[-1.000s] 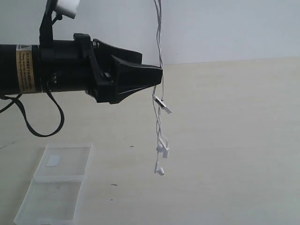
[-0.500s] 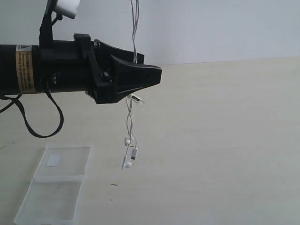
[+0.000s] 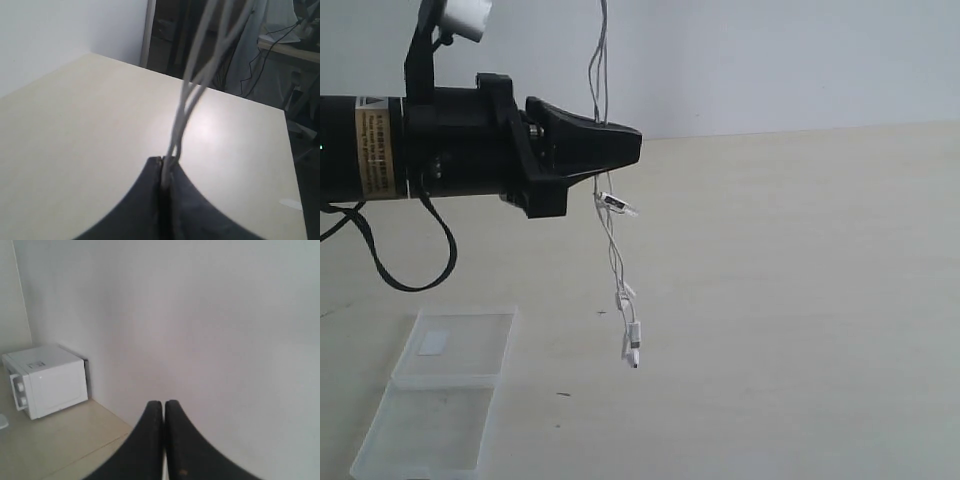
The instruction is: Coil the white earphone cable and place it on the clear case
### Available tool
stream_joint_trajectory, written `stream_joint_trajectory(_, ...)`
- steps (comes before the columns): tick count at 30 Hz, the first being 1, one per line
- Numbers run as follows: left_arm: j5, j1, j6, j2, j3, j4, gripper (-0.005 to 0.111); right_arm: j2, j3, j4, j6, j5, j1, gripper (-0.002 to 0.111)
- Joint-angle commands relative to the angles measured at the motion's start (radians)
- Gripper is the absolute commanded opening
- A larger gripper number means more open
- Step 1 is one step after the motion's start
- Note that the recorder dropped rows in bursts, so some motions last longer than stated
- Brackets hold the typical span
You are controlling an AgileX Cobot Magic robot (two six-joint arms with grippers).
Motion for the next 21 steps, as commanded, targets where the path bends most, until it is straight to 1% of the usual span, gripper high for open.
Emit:
stream_joint_trajectory(1,0.018,0.026,-0.068,-0.022,-0.007,0.005,0.000,-0.071,-0.007,-0.117,0.002,0.140,-0.004,0.000)
stream_joint_trajectory(6,0.030,0.072,-0.149,-0.094,-0.007,0.055,0.000,-0.151,-0.007,-0.283,0.090,0.387,-0.004,0.000)
stream_joint_trajectory(9,0.040,0.095,-0.205,-0.149,-0.015,0.131,0.000,-0.198,0.026,-0.312,0.177,0.387,-0.004,0.000)
stream_joint_trajectory(10,0.048,0.105,-0.291,-0.183,-0.033,0.197,0.000,-0.228,0.076,-0.296,0.213,0.387,-0.004,0.000)
stream_joint_trajectory(11,0.054,0.105,-0.339,-0.202,-0.045,0.233,0.000,-0.238,0.097,-0.283,0.211,0.387,-0.004,0.000)
stream_joint_trajectory(12,0.061,0.105,-0.412,-0.244,-0.067,0.302,0.000,-0.256,0.158,-0.241,0.211,0.387,-0.004,0.000)
stream_joint_trajectory(13,0.065,0.105,-0.448,-0.266,-0.079,0.338,0.000,-0.261,0.186,-0.211,0.211,0.387,-0.004,0.000)
stream_joint_trajectory(14,0.086,0.105,-0.524,-0.304,-0.105,0.410,0.000,-0.278,0.262,-0.190,0.211,0.387,-0.004,0.000)
stream_joint_trajectory(15,0.103,0.105,-0.570,-0.325,-0.117,0.451,0.000,-0.282,0.296,-0.185,0.211,0.387,-0.004,0.000)
stream_joint_trajectory(16,0.120,0.106,-0.625,-0.360,-0.129,0.459,0.000,-0.301,0.383,-0.170,0.209,0.387,-0.004,0.000)
stream_joint_trajectory(18,0.130,0.106,-0.642,-0.414,-0.133,0.459,0.000,-0.318,0.509,-0.146,0.183,0.387,-0.004,0.000)
stream_joint_trajectory(20,0.130,0.106,-0.718,-0.446,-0.133,0.459,0.000,-0.318,0.610,-0.078,0.134,0.387,-0.004,0.000)
stream_joint_trajectory(21,0.122,0.106,-0.761,-0.458,-0.133,0.459,0.000,-0.318,0.677,-0.016,0.101,0.387,-0.004,0.000)
